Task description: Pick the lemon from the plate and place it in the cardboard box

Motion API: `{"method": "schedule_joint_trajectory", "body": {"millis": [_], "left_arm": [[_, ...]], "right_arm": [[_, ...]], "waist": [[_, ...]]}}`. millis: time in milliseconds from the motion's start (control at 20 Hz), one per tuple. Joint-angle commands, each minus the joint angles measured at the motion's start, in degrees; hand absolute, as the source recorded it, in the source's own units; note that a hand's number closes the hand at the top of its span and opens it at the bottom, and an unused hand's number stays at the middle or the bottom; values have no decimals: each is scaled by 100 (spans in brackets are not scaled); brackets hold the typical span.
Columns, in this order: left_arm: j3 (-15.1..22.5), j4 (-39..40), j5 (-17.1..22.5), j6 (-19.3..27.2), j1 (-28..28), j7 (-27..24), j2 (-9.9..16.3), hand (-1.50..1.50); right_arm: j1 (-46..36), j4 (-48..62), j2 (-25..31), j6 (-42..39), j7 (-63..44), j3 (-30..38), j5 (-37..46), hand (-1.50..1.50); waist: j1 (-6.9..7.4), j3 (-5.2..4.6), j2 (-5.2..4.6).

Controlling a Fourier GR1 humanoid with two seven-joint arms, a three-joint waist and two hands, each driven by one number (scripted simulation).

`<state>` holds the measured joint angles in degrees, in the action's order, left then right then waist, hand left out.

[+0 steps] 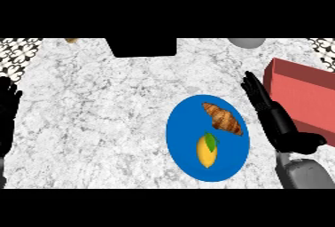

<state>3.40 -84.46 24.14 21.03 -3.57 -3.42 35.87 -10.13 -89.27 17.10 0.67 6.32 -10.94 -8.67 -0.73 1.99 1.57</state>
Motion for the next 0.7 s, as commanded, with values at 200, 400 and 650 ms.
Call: {"method": "schedule_joint_trajectory", "body": {"millis": [200, 400, 650], "left_arm": [[1195, -577, -471, -744, -340, 11, -122, 0], [1361, -560, -445, -855, -343, 66, -206, 0], [1666, -584, -538, -1030, -445, 139, -291, 0]], "right_arm": [[1004, 47, -927, 2190, -818, -286, 1167, -150], [1292, 562, 256, 2559, -710, -213, 2672, -150], [1864, 564, 299, 3697, -1103, -858, 4602, -150]], "waist": [[-425, -220, -128], [-728, -335, -201], [-560, -294, -113]]}}
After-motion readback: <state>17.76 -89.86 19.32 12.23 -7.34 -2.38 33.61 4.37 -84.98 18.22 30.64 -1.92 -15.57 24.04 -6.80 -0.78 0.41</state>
